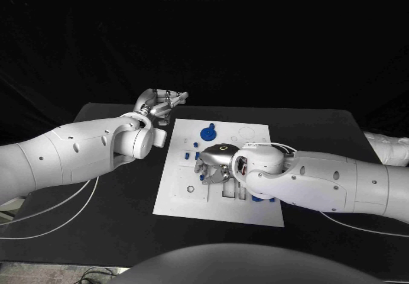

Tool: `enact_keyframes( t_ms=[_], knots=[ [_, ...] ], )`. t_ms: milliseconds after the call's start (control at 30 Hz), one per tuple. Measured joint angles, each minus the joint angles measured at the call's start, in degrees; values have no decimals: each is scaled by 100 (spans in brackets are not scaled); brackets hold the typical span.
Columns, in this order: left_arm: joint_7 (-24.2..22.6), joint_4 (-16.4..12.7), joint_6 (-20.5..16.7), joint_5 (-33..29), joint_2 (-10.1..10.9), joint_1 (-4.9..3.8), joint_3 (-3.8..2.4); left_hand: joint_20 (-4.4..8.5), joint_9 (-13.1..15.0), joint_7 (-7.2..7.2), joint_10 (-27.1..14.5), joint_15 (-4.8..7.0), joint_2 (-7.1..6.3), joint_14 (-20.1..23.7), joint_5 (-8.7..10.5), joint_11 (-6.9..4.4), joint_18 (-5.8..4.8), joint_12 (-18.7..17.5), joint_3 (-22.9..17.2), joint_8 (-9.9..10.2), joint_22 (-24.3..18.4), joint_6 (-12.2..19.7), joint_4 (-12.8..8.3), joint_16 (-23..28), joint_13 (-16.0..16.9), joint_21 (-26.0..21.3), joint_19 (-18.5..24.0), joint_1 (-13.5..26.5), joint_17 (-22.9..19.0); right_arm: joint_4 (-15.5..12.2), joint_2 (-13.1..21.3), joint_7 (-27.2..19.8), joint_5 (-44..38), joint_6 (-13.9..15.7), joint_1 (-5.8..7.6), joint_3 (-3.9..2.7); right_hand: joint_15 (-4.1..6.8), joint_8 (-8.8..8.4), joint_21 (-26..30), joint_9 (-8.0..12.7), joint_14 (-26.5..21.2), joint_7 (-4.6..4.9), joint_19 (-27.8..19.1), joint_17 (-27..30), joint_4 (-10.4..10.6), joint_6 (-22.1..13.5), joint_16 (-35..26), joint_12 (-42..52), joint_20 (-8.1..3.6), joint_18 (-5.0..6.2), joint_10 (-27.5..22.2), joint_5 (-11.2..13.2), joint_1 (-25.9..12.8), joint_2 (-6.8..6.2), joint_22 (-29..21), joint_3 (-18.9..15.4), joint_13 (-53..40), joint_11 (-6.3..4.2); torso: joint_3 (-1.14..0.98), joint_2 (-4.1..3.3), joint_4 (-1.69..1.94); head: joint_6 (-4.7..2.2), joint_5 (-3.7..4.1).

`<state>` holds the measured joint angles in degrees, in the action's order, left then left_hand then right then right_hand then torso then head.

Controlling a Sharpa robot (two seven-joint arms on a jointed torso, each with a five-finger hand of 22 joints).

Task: Assemble the parts on the task board

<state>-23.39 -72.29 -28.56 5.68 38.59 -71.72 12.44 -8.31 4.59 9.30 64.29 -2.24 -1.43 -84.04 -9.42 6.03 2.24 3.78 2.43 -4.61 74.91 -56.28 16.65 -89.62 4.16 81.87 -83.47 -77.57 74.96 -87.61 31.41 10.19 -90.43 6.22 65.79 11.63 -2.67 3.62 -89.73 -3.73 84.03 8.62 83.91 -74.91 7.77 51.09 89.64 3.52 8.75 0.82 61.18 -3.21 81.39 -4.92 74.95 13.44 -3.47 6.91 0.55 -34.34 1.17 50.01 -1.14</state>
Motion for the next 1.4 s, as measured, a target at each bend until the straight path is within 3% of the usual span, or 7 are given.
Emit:
enact_keyframes(
  t_ms=[233, 467, 633, 800, 1133, 1267, 1400],
  knots=[
    [0, -1, 0, 0, 3, 0, 0, 0, 0, 0, 0, 0, 0, 0, 0, 0, 0, 0, 0, 0, 0, 0, 0, 0, 0, 0, 0, 0, 0, -58, 71, 55, -45, 173, -3, 2, -71, 0, 0, -30, -10, 23, 9, 0, -2, -136, 0, 22, 49, 0, -104, 0, -217, -62, -1, -248, -14, 32, -1, -3, 1, 0, 5],
    [0, 0, 1, 1, -1, 0, 1, 0, 0, 0, 0, 0, 0, 0, 0, 0, 0, 0, 0, 0, 0, 0, 0, 0, 0, 0, 0, 0, 0, -328, 442, -23, 167, 879, 36, 5, -71, 110, 0, -117, -10, 72, 9, 0, 6, 63, 0, 197, 49, 0, 138, 0, -366, 34, -1, -316, -77, -33, -4, -2, 1, 0, 20],
    [0, 18, 1, 1, -15, 0, 2, 0, 0, 0, 0, 0, 0, 0, 0, 0, -1, 0, 0, 0, 0, 0, 0, 0, 0, 0, 0, 0, 0, -633, 991, -208, 1068, 1324, 315, 5, -71, 87, 0, -130, -10, 140, 9, 1, 16, 24, 0, 394, 49, 0, 380, 0, -368, 181, -1, -326, -139, -42, -1, 9, -4, 0, 47],
    [0, 68, 2, 1, -47, 0, 2, 0, 0, 0, 0, 0, 30, 0, 0, 0, 0, 0, 34, 0, 0, 0, 2, 0, 0, 0, 0, -30, 0, -845, 1566, -334, 1949, 1526, 593, -3, -71, 56, 0, -130, -10, 106, 9, 1, 58, -110, 0, 415, 49, 0, 296, 0, -349, 198, -2, -375, -154, -21, 3, 19, -15, 0, 108],
    [1, 97, 3, 1, -93, 2, 2, 0, 0, 0, 0, 0, 30, 0, 0, 0, 0, 0, 34, 0, 0, 0, 2, 0, 0, -23, 0, -30, 0, -1017, 2098, -270, 1809, 1440, 683, 26, -71, 56, 0, -160, -10, 13, 9, 1, 74, -130, 0, 415, 49, 0, -57, 0, -357, 267, -2, -465, -123, 32, 2, 21, -23, 0, 244],
    [1, 99, 3, 2, -95, 2, 2, 0, 0, 0, 0, 0, 30, 0, 0, 0, 0, 0, 34, 0, 0, 0, 2, 0, 0, -23, 0, -30, 0, -1033, 2173, -149, 1514, 1250, 650, 33, -78, 118, 0, -193, -3, 134, 9, 1, 65, 0, 0, 377, 90, -1, -281, 0, -363, 293, -3, -511, -62, 61, 2, 20, -21, 0, 277],
    [1, 99, 3, 3, -89, 3, 2, 0, 0, 0, 0, 0, 30, 0, 0, 0, 0, 0, 34, 0, 0, 0, 2, 0, 0, -23, 0, -30, 0, -1016, 2186, -9, 1207, 1062, 576, 41, -143, 99, 0, -185, 0, 134, 9, 1, 54, 0, 0, 377, 131, 0, -341, 0, -343, 312, -3, -522, -38, 123, 3, 20, -23, -6, 319]
  ],
)
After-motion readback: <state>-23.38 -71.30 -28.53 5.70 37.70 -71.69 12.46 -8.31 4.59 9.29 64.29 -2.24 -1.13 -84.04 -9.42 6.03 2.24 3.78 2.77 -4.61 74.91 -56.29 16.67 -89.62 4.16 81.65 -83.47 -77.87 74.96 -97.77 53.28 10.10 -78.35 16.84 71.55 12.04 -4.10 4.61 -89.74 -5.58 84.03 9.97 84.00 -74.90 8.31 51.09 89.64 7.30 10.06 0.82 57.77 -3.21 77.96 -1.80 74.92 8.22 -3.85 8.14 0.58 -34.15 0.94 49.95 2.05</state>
